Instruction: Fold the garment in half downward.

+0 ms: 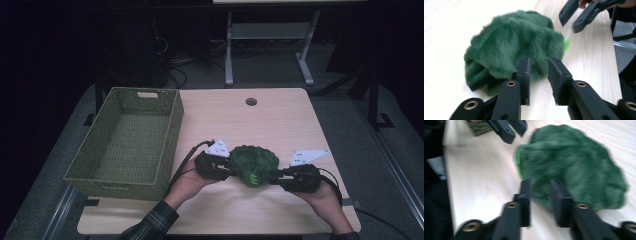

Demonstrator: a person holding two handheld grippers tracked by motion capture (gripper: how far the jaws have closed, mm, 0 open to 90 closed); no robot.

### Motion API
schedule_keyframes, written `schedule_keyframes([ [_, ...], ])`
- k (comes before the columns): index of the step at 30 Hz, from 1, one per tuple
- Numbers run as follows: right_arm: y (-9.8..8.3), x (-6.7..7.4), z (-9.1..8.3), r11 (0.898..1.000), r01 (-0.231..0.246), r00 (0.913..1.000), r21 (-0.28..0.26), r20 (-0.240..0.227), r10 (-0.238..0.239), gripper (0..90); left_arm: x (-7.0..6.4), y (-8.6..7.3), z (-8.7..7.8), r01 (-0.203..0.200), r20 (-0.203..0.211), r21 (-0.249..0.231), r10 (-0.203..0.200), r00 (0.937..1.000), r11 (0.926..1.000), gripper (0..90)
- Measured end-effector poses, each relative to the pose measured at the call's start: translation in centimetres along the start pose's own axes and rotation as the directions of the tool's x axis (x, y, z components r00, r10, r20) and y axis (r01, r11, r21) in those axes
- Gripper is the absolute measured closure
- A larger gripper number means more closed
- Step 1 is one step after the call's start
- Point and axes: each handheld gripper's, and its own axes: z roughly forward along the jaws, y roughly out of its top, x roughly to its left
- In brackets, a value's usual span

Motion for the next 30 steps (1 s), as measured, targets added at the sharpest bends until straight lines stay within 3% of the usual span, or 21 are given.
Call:
schedule_keyframes([
  [3,0.2,-0.7,0.8,1.0,-0.003,0.9993,0.018,0.038,0.003,86.2,0.5,0.3,1.0,-0.013,-0.032,0.027,0.014,0.9994,0.9995,80.3],
  [7,-0.2,-1.7,2.3,0.997,-0.024,0.9978,0.067,0.064,0.02,88.4,1.6,-0.3,2.5,0.014,-0.052,0.078,-0.01,0.9986,0.9968,84.9],
  [13,-0.9,-2.5,3.6,0.994,-0.035,0.9979,0.102,0.058,0.029,88.9,2.7,-1.2,4.3,0.025,-0.068,0.14,-0.016,0.9975,0.9898,86.2],
  [15,-1.0,-2.5,4.0,0.994,-0.032,0.9979,0.109,0.059,0.026,88.9,2.8,-1.5,4.8,0.043,-0.081,0.146,-0.031,0.9963,0.9883,86.3],
  [18,-1.2,-2.5,4.7,0.99,-0.033,0.9983,0.135,0.052,0.026,88.9,3.0,-1.8,5.2,0.033,-0.088,0.183,-0.018,0.996,0.9826,86.6],
  [21,-1.7,-2.5,5.2,0.988,-0.032,0.9986,0.151,0.046,0.025,89.3,2.9,-2.2,5.7,0.041,-0.093,0.189,-0.023,0.9954,0.9812,86.6],
  [26,-1.9,-2.5,4.8,0.987,-0.022,0.9984,0.158,0.055,0.013,89.2,3.0,-2.2,5.1,0.047,-0.089,0.183,-0.031,0.9956,0.982,86.3],
  [30,-2.3,-2.4,3.1,0.989,-0.035,0.9966,0.144,0.079,0.024,88.7,2.7,-2.2,3.9,0.052,-0.079,0.173,-0.039,0.9961,0.9836,85.8],
])
